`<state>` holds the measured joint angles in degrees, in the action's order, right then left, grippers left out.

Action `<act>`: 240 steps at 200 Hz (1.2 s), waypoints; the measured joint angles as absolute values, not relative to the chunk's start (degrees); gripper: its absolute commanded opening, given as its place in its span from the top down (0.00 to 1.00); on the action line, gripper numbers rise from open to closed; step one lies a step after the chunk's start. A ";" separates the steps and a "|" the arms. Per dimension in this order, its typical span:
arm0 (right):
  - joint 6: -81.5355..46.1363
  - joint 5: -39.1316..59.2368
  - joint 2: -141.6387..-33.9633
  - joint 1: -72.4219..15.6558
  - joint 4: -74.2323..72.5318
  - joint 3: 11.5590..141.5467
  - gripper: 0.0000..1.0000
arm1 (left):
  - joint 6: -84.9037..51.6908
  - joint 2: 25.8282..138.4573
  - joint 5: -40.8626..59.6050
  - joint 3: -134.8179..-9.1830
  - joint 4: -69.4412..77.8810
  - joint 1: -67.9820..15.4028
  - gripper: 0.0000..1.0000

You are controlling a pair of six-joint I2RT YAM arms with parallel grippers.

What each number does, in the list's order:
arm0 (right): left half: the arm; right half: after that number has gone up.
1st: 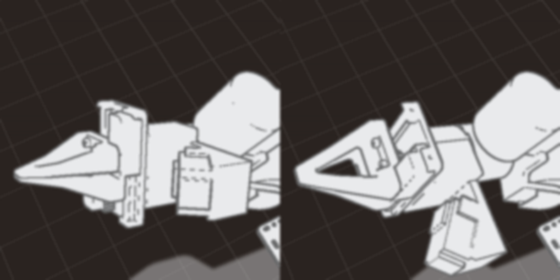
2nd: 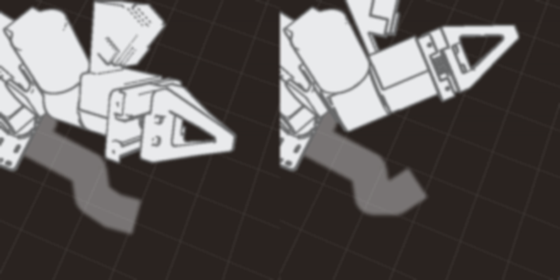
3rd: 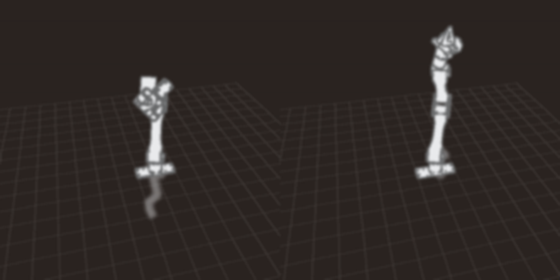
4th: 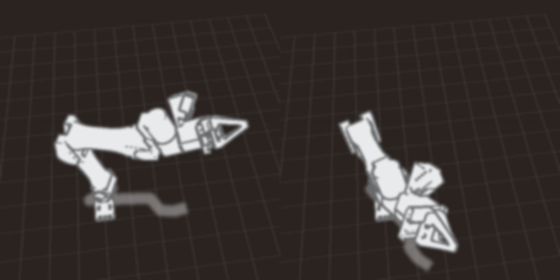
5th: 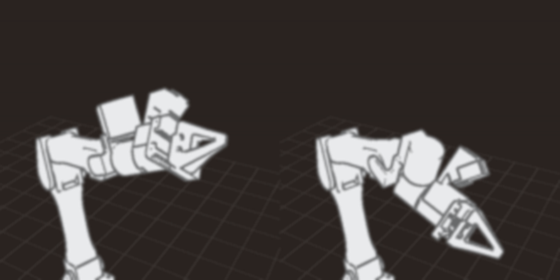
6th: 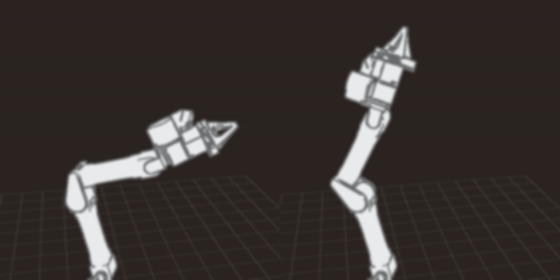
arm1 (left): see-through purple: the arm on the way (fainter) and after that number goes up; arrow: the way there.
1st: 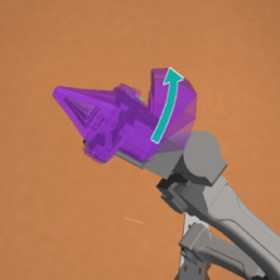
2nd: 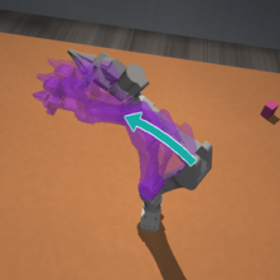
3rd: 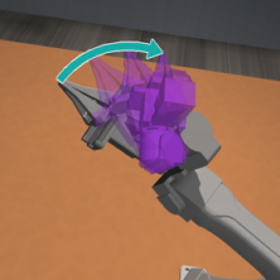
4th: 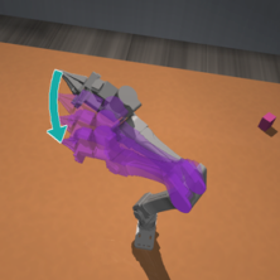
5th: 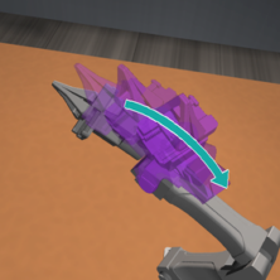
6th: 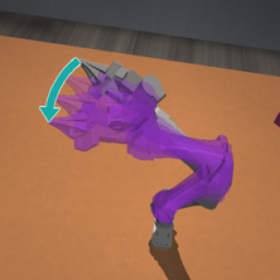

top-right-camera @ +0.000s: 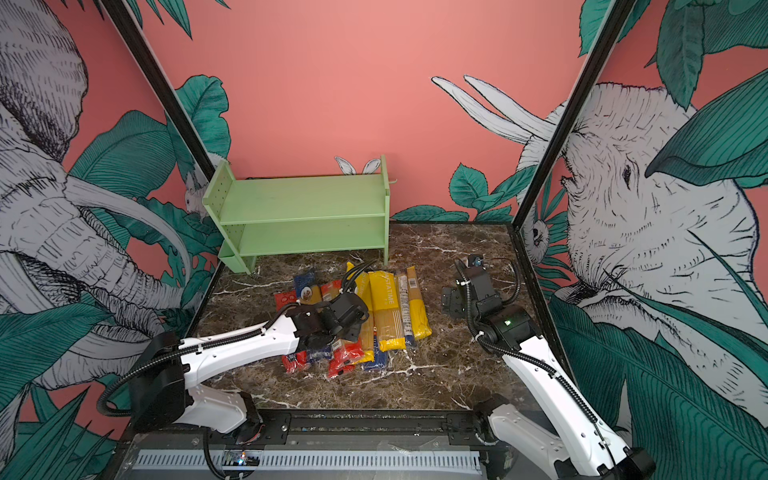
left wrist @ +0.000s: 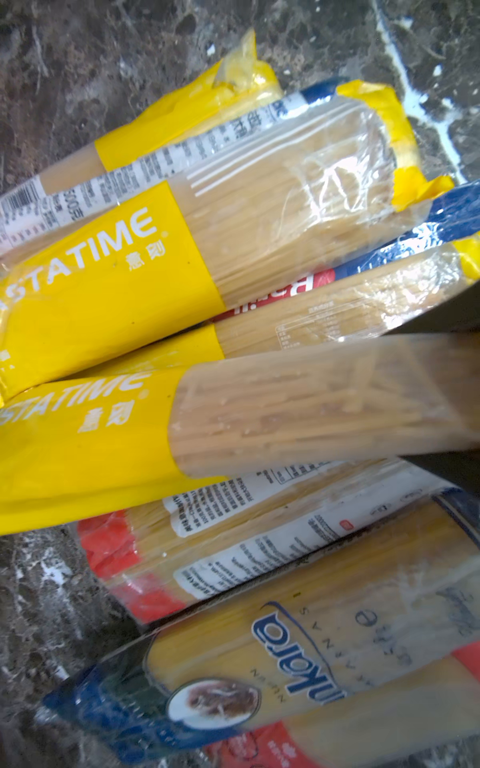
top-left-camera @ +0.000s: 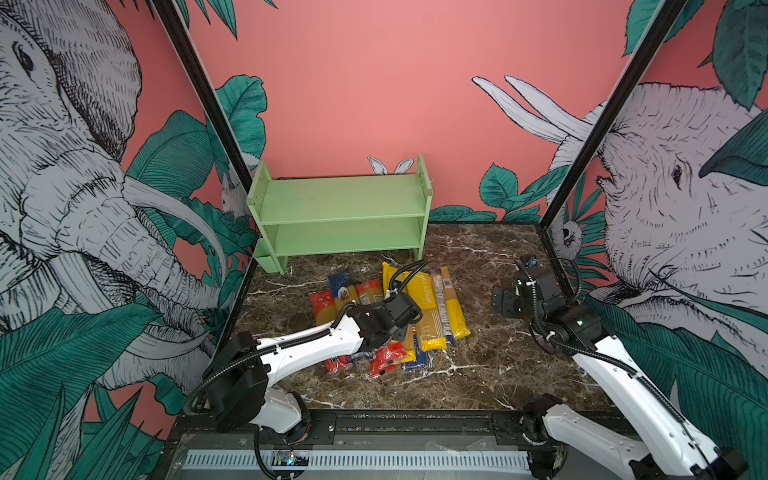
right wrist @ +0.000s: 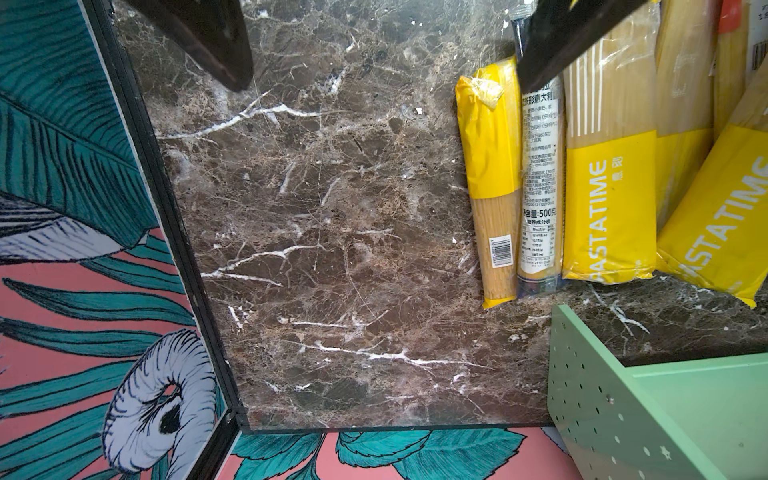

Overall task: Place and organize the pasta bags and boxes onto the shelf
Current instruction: 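Close the left gripper on the yellow PASTATIME bag and lift it upright, then carry the yellow bag with the left gripper onto the shelf's top tier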

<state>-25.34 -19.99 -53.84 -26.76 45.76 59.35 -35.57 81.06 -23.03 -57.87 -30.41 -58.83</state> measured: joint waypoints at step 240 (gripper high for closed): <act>-25.30 -21.43 -61.25 -34.52 47.05 70.70 0.01 | -19.66 52.82 -34.24 -75.09 -46.63 -59.11 1.00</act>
<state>-25.30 -21.43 -61.25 -34.52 47.05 70.70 -19.66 52.82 -34.24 -75.09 -46.63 -59.11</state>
